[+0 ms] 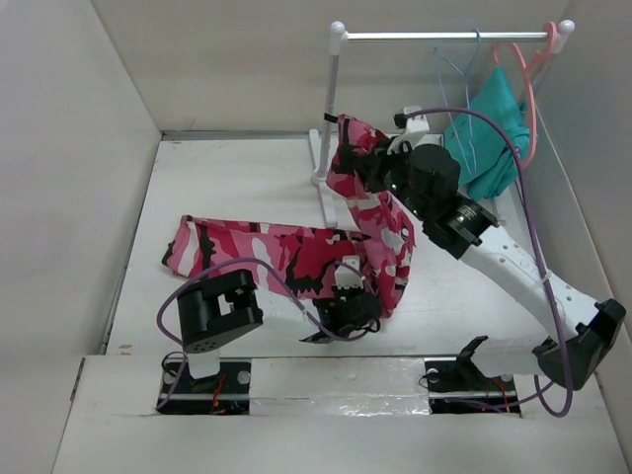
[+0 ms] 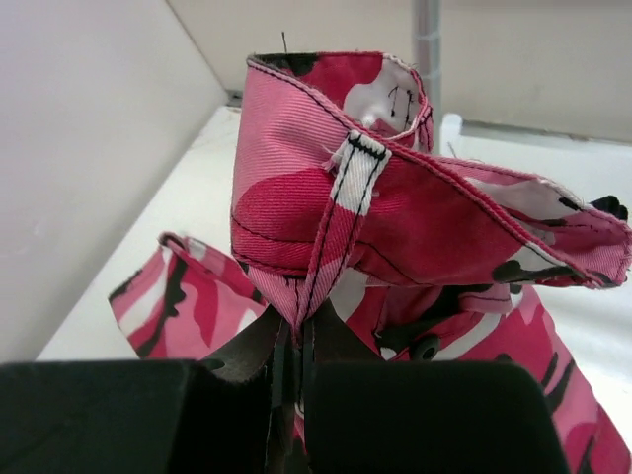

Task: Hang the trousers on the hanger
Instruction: Fold the trousers at the center of the board.

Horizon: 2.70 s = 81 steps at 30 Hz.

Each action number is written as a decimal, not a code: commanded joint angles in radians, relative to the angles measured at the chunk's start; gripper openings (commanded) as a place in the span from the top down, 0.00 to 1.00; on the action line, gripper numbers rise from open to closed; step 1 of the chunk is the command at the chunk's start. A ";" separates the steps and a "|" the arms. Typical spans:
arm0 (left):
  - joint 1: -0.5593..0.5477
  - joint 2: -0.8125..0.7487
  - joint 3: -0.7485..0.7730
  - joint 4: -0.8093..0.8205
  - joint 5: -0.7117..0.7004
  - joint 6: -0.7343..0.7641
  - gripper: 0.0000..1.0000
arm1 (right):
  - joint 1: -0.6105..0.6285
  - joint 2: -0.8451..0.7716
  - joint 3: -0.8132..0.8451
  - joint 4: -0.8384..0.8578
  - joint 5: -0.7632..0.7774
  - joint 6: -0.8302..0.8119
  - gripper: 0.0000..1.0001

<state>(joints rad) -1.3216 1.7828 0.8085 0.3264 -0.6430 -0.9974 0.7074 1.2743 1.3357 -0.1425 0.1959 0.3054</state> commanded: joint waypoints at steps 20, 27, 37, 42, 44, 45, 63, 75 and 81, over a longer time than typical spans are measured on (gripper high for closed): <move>-0.091 -0.866 -0.177 -0.441 -0.297 -0.041 0.23 | 0.147 0.244 0.203 0.242 0.017 0.034 1.00; -0.091 -1.315 -0.129 -0.731 -0.369 -0.078 0.80 | 0.263 0.397 0.299 0.242 0.057 0.020 1.00; -0.091 -1.537 0.079 -0.901 -0.546 0.006 0.96 | 0.424 0.793 0.595 0.213 0.022 0.020 1.00; -0.091 -1.563 0.118 -0.944 -0.592 0.009 0.96 | 0.503 1.017 0.764 0.187 -0.048 0.020 0.76; -0.091 -1.589 0.120 -0.972 -0.612 -0.009 0.96 | 0.515 1.051 0.761 0.208 -0.111 0.034 0.45; -0.091 -1.608 0.109 -0.986 -0.630 -0.024 0.92 | 0.515 1.059 0.749 0.193 -0.105 0.040 0.24; -0.091 -1.021 0.017 -0.989 -0.627 -0.196 0.79 | 0.400 0.169 -0.551 0.425 0.060 0.054 1.00; 0.661 -1.007 -0.224 -0.492 0.046 0.212 0.64 | 0.434 0.283 -0.498 0.440 -0.046 -0.041 0.54; 0.913 -0.994 -0.371 -0.371 0.307 0.180 0.71 | 0.503 0.330 -0.475 0.391 0.008 -0.042 0.98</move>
<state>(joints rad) -0.4679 0.8017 0.4995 -0.1596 -0.5182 -0.8402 1.1713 1.6009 0.8261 0.2317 0.1738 0.2771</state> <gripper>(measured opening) 0.295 0.039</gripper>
